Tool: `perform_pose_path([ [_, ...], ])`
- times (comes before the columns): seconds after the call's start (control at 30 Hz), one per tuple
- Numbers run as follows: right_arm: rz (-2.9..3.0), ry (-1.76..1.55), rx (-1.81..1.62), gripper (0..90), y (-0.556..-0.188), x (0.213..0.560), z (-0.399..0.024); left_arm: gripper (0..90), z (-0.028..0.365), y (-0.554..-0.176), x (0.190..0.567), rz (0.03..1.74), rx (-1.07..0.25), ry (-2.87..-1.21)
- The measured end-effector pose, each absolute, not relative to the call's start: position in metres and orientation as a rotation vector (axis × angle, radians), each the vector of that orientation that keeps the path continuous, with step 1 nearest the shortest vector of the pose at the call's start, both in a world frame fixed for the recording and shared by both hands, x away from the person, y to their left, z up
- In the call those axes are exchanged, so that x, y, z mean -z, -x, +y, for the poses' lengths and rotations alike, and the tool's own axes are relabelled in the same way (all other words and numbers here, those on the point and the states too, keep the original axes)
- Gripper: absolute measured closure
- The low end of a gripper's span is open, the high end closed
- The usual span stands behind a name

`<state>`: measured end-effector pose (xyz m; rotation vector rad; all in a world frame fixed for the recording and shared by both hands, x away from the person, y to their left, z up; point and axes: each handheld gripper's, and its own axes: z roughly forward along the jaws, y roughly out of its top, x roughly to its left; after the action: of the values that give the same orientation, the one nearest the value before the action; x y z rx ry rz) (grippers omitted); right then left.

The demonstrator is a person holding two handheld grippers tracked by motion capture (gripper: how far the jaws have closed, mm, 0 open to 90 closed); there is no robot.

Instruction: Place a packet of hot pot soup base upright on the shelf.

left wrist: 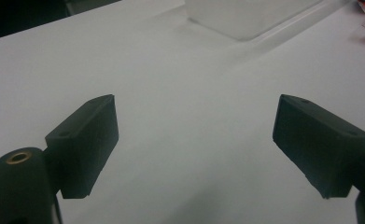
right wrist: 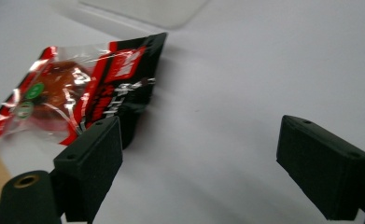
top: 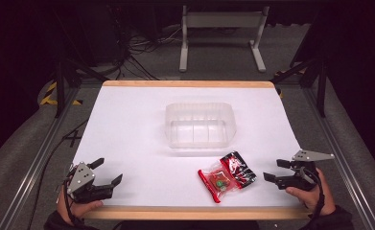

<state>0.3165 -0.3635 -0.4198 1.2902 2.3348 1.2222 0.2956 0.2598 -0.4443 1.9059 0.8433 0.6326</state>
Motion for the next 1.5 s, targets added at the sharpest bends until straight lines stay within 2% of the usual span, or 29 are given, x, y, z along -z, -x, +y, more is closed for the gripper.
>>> perform_pose_path([
  [0.5,2.59,-1.346,-1.294,11.0,-0.328,0.437,-0.323,15.0,0.255,-0.297,0.446,0.826,-0.605,-1.928],
  [0.73,2.673,-1.333,-1.404,13.6,-0.339,0.439,-0.304,15.0,0.253,-0.297,0.446,0.815,-0.595,-1.937],
  [0.83,2.697,-1.335,-1.425,17.3,-0.344,0.439,-0.298,15.0,0.251,-0.297,0.447,0.814,-0.59,-1.941],
  [0.97,2.668,-1.313,-1.441,33.4,-0.351,0.434,-0.295,15.5,0.251,-0.297,0.447,0.817,-0.589,-1.941],
  [1.0,2.668,-1.313,-1.441,33.4,-0.351,0.434,-0.295,15.6,0.251,-0.297,0.447,0.817,-0.589,-1.941],
  [1.07,2.67,-1.297,-1.443,44.1,-0.354,0.432,-0.292,15.6,0.251,-0.298,0.447,0.816,-0.588,-1.943],
  [1.1,2.69,-1.273,-1.454,56.3,-0.356,0.431,-0.289,15.7,0.25,-0.298,0.447,0.815,-0.589,-1.944],
  [1.23,2.726,-1.193,-1.451,81.5,-0.357,0.432,-0.281,15.6,0.25,-0.298,0.448,0.815,-0.587,-1.95],
  [1.3,2.747,-1.145,-1.45,88.4,-0.355,0.431,-0.278,15.6,0.25,-0.298,0.448,0.818,-0.583,-1.948],
  [1.5,2.696,-1.072,-1.464,90.0,-0.346,0.418,-0.274,15.6,0.251,-0.297,0.448,0.82,-0.581,-1.94],
])
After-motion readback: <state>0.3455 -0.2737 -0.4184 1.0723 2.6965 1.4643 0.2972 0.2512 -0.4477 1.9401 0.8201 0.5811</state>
